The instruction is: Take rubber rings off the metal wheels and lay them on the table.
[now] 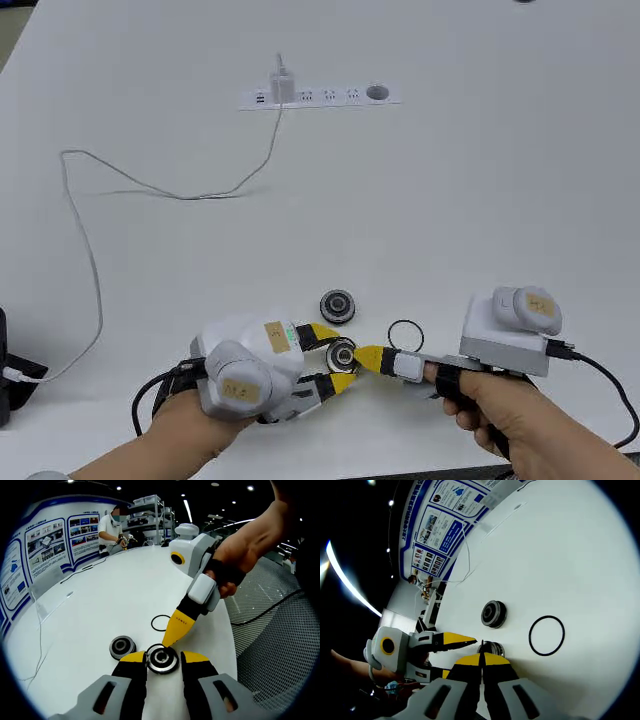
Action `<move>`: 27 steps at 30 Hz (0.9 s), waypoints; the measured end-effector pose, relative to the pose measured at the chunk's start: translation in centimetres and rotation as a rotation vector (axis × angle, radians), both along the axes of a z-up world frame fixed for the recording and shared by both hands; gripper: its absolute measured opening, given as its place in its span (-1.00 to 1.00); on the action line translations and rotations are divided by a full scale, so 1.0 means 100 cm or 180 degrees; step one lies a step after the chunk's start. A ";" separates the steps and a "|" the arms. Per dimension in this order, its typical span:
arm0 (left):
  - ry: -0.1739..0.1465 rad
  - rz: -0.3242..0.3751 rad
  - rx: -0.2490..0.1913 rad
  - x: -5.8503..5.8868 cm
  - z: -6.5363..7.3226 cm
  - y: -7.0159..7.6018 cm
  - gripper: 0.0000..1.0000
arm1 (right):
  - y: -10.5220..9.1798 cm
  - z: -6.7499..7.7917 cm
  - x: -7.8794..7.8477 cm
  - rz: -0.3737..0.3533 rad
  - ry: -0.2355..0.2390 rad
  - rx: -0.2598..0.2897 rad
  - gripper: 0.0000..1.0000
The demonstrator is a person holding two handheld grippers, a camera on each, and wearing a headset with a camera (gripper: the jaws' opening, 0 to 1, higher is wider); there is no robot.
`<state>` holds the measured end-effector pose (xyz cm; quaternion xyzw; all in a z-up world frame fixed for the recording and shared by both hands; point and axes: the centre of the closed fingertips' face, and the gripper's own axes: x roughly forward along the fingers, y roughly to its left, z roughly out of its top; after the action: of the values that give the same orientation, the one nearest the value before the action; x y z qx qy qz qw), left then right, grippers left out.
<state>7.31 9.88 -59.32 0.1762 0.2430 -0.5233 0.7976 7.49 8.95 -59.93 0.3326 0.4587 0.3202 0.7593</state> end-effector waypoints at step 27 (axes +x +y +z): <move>0.0002 0.0172 0.0027 0.001 -0.003 0.014 -0.22 | 0.007 0.020 -0.004 -0.0025 -0.0032 0.0225 -0.96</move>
<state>7.45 11.27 -59.59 0.1729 0.2501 -0.5006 0.8105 7.11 9.69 -57.92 0.3595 0.4418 0.3349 0.7506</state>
